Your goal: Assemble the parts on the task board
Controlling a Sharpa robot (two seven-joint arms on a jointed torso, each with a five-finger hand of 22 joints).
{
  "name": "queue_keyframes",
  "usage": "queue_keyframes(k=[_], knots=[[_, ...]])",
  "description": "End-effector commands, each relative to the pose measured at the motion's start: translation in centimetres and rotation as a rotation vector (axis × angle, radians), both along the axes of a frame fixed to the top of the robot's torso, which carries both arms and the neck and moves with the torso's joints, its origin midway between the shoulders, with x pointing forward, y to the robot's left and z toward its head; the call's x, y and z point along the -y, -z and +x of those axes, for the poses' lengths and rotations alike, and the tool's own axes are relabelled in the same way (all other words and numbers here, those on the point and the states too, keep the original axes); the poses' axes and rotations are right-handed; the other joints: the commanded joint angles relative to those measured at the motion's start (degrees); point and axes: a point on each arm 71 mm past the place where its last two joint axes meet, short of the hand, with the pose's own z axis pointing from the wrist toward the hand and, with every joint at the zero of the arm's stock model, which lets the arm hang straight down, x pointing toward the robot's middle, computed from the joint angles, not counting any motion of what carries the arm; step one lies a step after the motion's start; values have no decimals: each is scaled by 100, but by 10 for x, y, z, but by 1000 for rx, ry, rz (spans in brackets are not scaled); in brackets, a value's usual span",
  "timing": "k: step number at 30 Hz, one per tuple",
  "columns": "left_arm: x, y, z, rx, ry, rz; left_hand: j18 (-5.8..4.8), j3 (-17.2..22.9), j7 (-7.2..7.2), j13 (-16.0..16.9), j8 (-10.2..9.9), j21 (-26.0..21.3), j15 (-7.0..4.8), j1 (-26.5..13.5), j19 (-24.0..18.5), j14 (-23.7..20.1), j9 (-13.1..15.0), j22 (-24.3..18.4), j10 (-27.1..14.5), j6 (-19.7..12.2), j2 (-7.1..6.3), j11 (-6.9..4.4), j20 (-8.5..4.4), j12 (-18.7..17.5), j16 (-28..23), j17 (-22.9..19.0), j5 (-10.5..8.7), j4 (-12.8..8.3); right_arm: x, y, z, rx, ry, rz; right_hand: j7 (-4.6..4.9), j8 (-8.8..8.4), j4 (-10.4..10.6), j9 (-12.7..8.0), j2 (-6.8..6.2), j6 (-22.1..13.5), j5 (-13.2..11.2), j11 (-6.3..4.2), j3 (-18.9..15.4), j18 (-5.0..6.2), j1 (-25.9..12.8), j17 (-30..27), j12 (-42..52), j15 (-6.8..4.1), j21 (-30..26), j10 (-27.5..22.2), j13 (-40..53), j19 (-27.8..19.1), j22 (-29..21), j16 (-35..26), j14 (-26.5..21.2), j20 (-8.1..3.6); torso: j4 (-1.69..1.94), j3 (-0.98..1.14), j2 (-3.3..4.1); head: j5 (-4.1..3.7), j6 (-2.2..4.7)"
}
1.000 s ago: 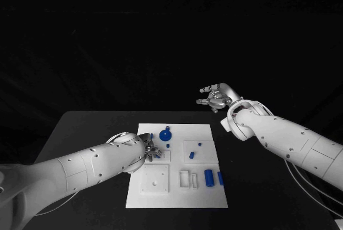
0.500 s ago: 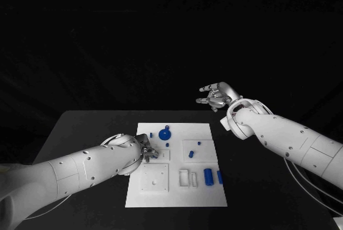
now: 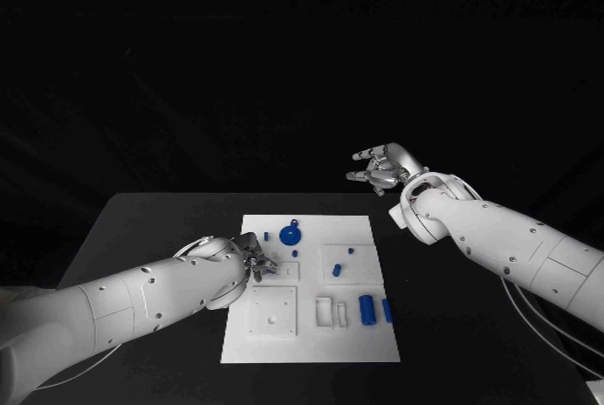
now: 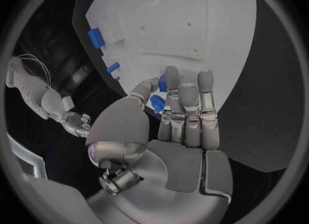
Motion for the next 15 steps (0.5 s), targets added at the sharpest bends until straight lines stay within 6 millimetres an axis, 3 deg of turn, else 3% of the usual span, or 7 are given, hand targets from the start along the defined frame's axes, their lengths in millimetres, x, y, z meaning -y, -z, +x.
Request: queue_keyframes(k=[1,15], knots=[[1,-3,1,44,-9,-27,-67,611,-457,-8,25,3,-50,39,55,56,5,109,198,637,32,-101,-2,31,4,5,34,-593,-1,1,0,-9,-9,-1,15,22,2,9,15,31,32,-1,18,66,-53,-5,23,5,10,-52,-5,274,44,21,-48,-4,-3,4,4,0,-2],[8,-1,3,12,10,-17,-71,611,-448,-27,18,-4,-46,41,47,54,-43,108,193,623,50,-95,1,31,-16,8,-15,-590,-2,2,1,-15,-10,-1,17,22,-5,9,26,29,22,0,11,66,-65,-9,34,3,14,-52,-9,273,27,23,-45,-6,-7,8,7,-15,-11]])
